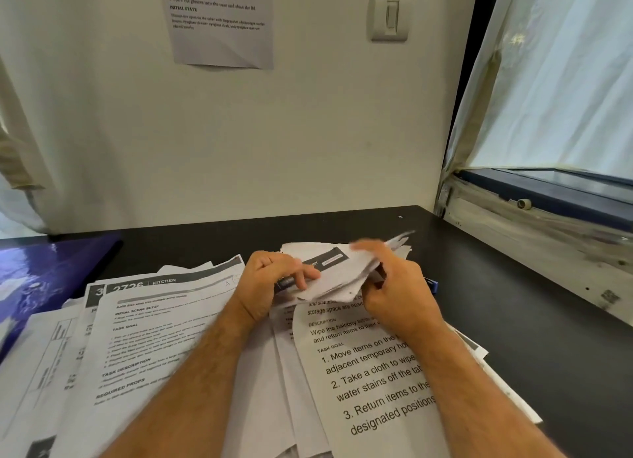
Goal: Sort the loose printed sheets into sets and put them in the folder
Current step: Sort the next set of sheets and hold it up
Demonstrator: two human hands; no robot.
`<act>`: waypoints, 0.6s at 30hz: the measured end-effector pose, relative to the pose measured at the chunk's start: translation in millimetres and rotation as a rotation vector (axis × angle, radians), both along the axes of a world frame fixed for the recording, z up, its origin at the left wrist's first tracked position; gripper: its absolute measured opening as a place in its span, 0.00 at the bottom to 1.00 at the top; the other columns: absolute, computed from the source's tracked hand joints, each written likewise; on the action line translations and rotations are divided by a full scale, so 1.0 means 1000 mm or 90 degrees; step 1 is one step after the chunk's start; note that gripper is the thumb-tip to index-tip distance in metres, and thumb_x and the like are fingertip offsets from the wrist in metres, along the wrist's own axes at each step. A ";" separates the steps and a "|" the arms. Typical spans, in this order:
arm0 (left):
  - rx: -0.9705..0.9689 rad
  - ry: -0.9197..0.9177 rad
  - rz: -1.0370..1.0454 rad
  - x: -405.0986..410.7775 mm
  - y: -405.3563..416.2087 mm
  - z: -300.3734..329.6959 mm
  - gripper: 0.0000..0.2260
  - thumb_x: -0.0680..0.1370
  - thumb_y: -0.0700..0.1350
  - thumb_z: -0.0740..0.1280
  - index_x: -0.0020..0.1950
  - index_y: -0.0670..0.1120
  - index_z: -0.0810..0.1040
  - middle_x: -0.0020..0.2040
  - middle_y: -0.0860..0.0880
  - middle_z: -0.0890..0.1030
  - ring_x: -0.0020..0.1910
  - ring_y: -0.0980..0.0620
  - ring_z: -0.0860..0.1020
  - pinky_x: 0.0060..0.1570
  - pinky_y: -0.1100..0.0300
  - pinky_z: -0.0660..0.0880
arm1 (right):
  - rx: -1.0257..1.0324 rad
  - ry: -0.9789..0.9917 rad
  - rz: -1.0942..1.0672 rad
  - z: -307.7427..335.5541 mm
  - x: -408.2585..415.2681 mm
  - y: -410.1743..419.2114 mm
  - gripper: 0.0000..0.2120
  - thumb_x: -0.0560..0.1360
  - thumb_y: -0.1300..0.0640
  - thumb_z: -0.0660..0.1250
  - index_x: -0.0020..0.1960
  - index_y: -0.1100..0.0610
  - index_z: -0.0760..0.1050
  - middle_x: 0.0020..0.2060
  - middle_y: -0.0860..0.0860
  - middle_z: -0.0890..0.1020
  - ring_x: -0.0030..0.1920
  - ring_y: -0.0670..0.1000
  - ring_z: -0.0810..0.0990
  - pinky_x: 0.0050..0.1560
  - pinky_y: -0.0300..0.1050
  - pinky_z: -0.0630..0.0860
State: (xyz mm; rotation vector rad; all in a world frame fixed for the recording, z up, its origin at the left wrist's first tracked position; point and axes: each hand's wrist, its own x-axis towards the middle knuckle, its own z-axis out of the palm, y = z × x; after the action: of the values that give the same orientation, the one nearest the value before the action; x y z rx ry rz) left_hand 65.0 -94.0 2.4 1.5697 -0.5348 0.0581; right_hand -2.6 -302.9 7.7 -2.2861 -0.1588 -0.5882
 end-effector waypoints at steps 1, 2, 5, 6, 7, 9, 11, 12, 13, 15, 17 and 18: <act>0.020 0.015 0.019 -0.001 -0.001 0.000 0.18 0.75 0.48 0.64 0.37 0.34 0.83 0.43 0.41 0.86 0.47 0.44 0.84 0.52 0.57 0.79 | -0.006 0.001 -0.016 -0.001 0.001 -0.001 0.19 0.73 0.63 0.71 0.59 0.45 0.79 0.46 0.41 0.82 0.46 0.45 0.82 0.50 0.49 0.83; 0.062 0.010 0.069 -0.001 -0.002 -0.001 0.17 0.79 0.50 0.64 0.41 0.39 0.86 0.45 0.45 0.87 0.48 0.46 0.83 0.53 0.55 0.79 | -0.001 0.002 -0.025 -0.002 0.001 -0.002 0.13 0.72 0.62 0.73 0.51 0.46 0.81 0.45 0.41 0.82 0.45 0.45 0.81 0.48 0.50 0.83; 0.504 -0.150 0.301 0.013 0.003 -0.008 0.15 0.80 0.58 0.65 0.61 0.54 0.82 0.61 0.53 0.82 0.61 0.54 0.77 0.74 0.48 0.64 | 0.007 0.022 -0.026 -0.003 0.001 -0.007 0.09 0.70 0.61 0.76 0.43 0.48 0.81 0.43 0.42 0.82 0.45 0.45 0.81 0.47 0.50 0.83; 0.646 -0.159 0.322 0.020 0.004 -0.011 0.22 0.79 0.63 0.63 0.69 0.54 0.76 0.67 0.52 0.78 0.68 0.52 0.73 0.77 0.46 0.53 | 0.002 0.028 -0.023 -0.002 0.001 -0.008 0.08 0.70 0.61 0.76 0.42 0.48 0.81 0.42 0.42 0.82 0.45 0.45 0.81 0.47 0.49 0.82; 0.739 -0.127 0.328 0.024 0.004 -0.014 0.30 0.78 0.68 0.60 0.74 0.53 0.70 0.71 0.52 0.75 0.72 0.50 0.70 0.78 0.44 0.47 | -0.003 0.030 -0.020 -0.001 0.000 -0.008 0.08 0.71 0.61 0.76 0.42 0.49 0.81 0.42 0.42 0.82 0.44 0.45 0.80 0.48 0.49 0.82; 0.807 -0.054 0.327 0.028 0.003 -0.016 0.38 0.75 0.74 0.54 0.78 0.51 0.64 0.71 0.51 0.74 0.73 0.48 0.69 0.77 0.41 0.44 | -0.008 0.029 -0.017 0.000 0.000 -0.008 0.07 0.70 0.61 0.76 0.41 0.50 0.81 0.41 0.42 0.82 0.45 0.44 0.80 0.48 0.48 0.82; 0.821 -0.035 0.308 0.028 0.002 -0.015 0.38 0.74 0.75 0.54 0.75 0.52 0.67 0.69 0.50 0.76 0.70 0.48 0.71 0.77 0.39 0.45 | -0.003 0.028 -0.011 0.000 0.000 -0.009 0.06 0.70 0.61 0.76 0.40 0.51 0.82 0.41 0.42 0.83 0.45 0.44 0.80 0.48 0.47 0.81; 0.817 -0.035 0.304 0.027 0.002 -0.013 0.36 0.74 0.74 0.55 0.73 0.52 0.70 0.68 0.50 0.76 0.70 0.48 0.71 0.77 0.38 0.45 | -0.004 0.026 -0.008 0.000 0.000 -0.009 0.06 0.70 0.61 0.76 0.40 0.52 0.82 0.40 0.42 0.83 0.44 0.44 0.80 0.48 0.47 0.81; 0.811 -0.030 0.303 0.028 0.002 -0.012 0.35 0.74 0.74 0.57 0.72 0.53 0.72 0.68 0.50 0.75 0.70 0.48 0.71 0.77 0.38 0.45 | -0.007 0.024 -0.007 -0.001 0.000 -0.010 0.06 0.70 0.61 0.76 0.39 0.52 0.82 0.40 0.42 0.83 0.44 0.44 0.80 0.47 0.47 0.82; 0.782 -0.020 0.303 0.030 0.002 -0.011 0.32 0.73 0.73 0.60 0.70 0.55 0.74 0.68 0.50 0.75 0.70 0.48 0.71 0.77 0.38 0.46 | -0.014 0.015 -0.006 -0.001 0.001 -0.011 0.06 0.69 0.62 0.76 0.39 0.52 0.82 0.39 0.42 0.83 0.44 0.44 0.80 0.46 0.47 0.82; 0.749 -0.022 0.311 0.028 0.002 -0.011 0.27 0.74 0.71 0.64 0.66 0.57 0.76 0.66 0.51 0.77 0.69 0.49 0.72 0.77 0.39 0.47 | -0.019 0.012 -0.006 -0.002 0.002 -0.012 0.07 0.69 0.62 0.76 0.38 0.52 0.82 0.39 0.43 0.83 0.44 0.45 0.80 0.46 0.48 0.82; 0.728 -0.032 0.318 0.026 0.001 -0.010 0.22 0.75 0.68 0.65 0.63 0.57 0.77 0.63 0.53 0.78 0.67 0.50 0.73 0.78 0.40 0.47 | -0.018 0.013 -0.005 -0.003 0.003 -0.012 0.07 0.69 0.63 0.76 0.38 0.52 0.82 0.40 0.42 0.83 0.44 0.45 0.80 0.46 0.49 0.82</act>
State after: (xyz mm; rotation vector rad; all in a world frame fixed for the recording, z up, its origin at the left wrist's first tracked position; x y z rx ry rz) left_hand 90.8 -92.9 -7.3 2.8026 -0.1703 0.1943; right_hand 0.3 -315.3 4.9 -2.3195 -0.1498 -0.5697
